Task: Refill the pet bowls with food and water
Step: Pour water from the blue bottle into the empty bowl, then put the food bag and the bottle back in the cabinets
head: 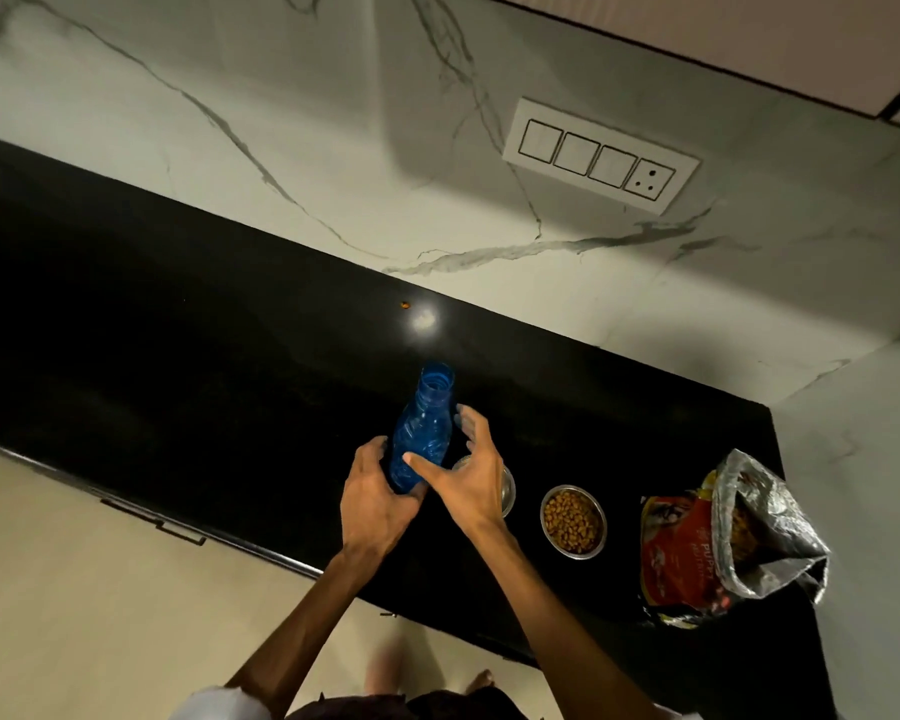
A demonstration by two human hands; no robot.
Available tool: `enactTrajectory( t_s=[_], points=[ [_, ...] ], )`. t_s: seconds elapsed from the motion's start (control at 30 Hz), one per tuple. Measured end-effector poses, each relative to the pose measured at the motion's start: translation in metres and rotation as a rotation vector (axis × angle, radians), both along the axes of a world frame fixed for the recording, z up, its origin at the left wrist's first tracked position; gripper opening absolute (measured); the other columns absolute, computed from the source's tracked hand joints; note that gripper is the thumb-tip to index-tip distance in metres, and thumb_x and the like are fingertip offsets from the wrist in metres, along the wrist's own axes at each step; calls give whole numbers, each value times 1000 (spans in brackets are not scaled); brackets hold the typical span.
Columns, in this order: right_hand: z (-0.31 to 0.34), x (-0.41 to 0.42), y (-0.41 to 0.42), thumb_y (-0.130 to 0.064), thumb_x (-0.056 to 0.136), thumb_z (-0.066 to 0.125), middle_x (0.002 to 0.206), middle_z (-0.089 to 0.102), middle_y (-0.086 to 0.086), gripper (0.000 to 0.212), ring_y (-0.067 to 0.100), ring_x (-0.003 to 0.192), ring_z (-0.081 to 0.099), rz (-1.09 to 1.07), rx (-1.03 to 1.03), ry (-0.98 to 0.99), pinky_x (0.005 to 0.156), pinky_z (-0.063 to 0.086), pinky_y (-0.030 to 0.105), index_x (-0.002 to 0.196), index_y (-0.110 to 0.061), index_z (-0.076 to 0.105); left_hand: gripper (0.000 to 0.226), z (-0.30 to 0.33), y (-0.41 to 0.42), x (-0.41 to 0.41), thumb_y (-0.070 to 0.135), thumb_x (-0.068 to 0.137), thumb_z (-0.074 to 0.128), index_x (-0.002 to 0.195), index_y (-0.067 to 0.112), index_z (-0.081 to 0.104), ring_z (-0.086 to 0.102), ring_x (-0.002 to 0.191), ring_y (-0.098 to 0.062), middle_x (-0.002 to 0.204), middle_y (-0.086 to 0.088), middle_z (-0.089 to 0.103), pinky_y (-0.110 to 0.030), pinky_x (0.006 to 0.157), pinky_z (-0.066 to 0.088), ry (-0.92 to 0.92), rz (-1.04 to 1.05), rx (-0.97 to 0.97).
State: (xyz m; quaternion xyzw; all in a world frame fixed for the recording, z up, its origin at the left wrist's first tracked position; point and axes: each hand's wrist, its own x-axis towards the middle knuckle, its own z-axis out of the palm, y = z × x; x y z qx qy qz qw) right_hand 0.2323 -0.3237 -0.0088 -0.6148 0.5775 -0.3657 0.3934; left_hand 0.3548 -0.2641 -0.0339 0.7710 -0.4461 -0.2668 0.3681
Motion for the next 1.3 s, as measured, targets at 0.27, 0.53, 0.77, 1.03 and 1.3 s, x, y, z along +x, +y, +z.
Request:
enactTrajectory(
  t_s=[0.27, 0.53, 0.77, 1.03, 1.3],
  points=[
    [53, -44, 2, -38, 68, 96, 130, 67, -15, 71, -4, 126, 58, -78, -41, -105, 109, 51, 37, 131, -29, 64, 47, 65, 8, -29, 13, 77, 85, 108, 23, 51, 64, 81, -9, 101, 4, 60, -22, 70, 49, 279, 168, -176],
    [122, -82, 6, -26, 76, 93, 120, 72, -15, 50, 1, 121, 64, -170, -154, -236, 104, 55, 35, 120, -31, 70, 18, 127, 0, -73, 4, 86, 78, 91, 15, 64, 60, 74, -9, 89, -5, 66, -14, 72, 48, 468, -24, -328],
    [180, -127, 4, -21, 83, 87, 116, 74, -15, 38, 1, 116, 67, -231, -289, -217, 97, 59, 36, 117, -27, 71, 12, 194, -31, -119, 6, 89, 76, 92, 16, 71, 66, 80, -7, 89, -2, 73, -11, 73, 48, 575, -193, -399],
    [244, -185, 5, -20, 88, 84, 119, 73, -17, 32, 3, 119, 66, -309, -504, -144, 94, 60, 35, 117, -25, 72, 6, 260, -62, -165, 15, 92, 74, 94, 21, 72, 68, 86, -13, 90, 5, 72, -23, 78, 56, 633, -380, -472],
    [302, -227, -2, -17, 90, 81, 123, 72, -10, 33, 10, 118, 67, -374, -712, -61, 91, 62, 37, 122, -20, 72, 11, 322, -90, -208, 20, 94, 73, 104, 19, 70, 72, 88, -23, 97, -3, 73, -33, 77, 58, 721, -443, -526]
  ],
)
